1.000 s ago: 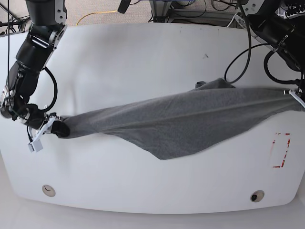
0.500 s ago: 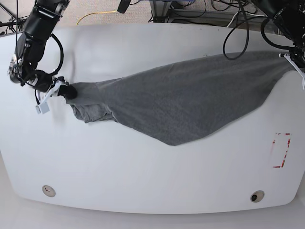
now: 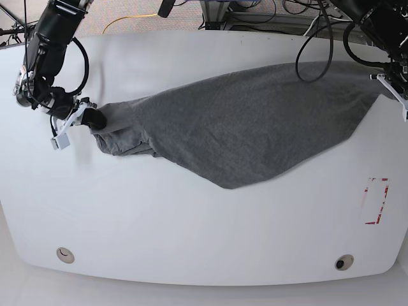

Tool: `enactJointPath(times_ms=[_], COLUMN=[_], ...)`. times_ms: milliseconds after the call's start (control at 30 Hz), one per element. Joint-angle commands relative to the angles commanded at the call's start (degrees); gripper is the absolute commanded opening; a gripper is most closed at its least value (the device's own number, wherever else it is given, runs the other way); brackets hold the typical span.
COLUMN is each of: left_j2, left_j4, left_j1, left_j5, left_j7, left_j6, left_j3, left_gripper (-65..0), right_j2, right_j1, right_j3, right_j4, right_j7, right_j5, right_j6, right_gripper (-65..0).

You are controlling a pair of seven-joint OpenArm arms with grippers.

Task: Fold the T-shirt properly
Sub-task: 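Swing the held shirt up and lay it back across the table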

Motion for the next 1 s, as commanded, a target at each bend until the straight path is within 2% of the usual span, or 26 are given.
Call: enactJointPath(times_ms=[167,267,467,600,800,867,1000], left_j2=[0.18,0.18,-0.26,-1.93,-3.6,-5.36,-6.59], left_j4=[0.0,-0.09,-0.09,-0.09,-1.41,-1.93,-5.01], left_j1=[-9.41,-15.47,-27.16,-33.93,-43.96,-47.03,-51.08], left_j5=[0.18,0.44,0.53,0.53,0.44,0.53,0.53], left_j7=[0.09,0.09,3.43,6.15,6.51,6.51,6.51], left_j6=[0.0,0.0,0.0,0.0,0.0,0.0,0.0], left_j3=[3.6,6.24,8.09,8.44,9.85,10.46,10.55], left_gripper=[-65.0,-65.0,-65.0,-65.0,-65.0,-65.0,-65.0], right_j2=[1.23,1.93,5.27,7.38,9.23,10.73,11.08], right_j1=[8.35,14.51,26.64,34.64,46.59,50.55,57.23], right_j3=[-0.35,-0.62,-6.24,-10.37,-14.86,-17.67,-21.19], right_j4=[-0.44,-0.53,-1.67,-5.19,-12.04,-13.89,-16.62], right_j7=[0.0,0.0,0.0,0.0,0.0,0.0,0.0], right_j5=[-0.18,-2.11,-3.43,-3.34,-3.34,-3.34,-3.25], right_j6=[0.0,0.0,0.0,0.0,0.0,0.0,0.0], right_gripper=[-65.0,-65.0,-65.0,-65.0,-65.0,-65.0,-65.0])
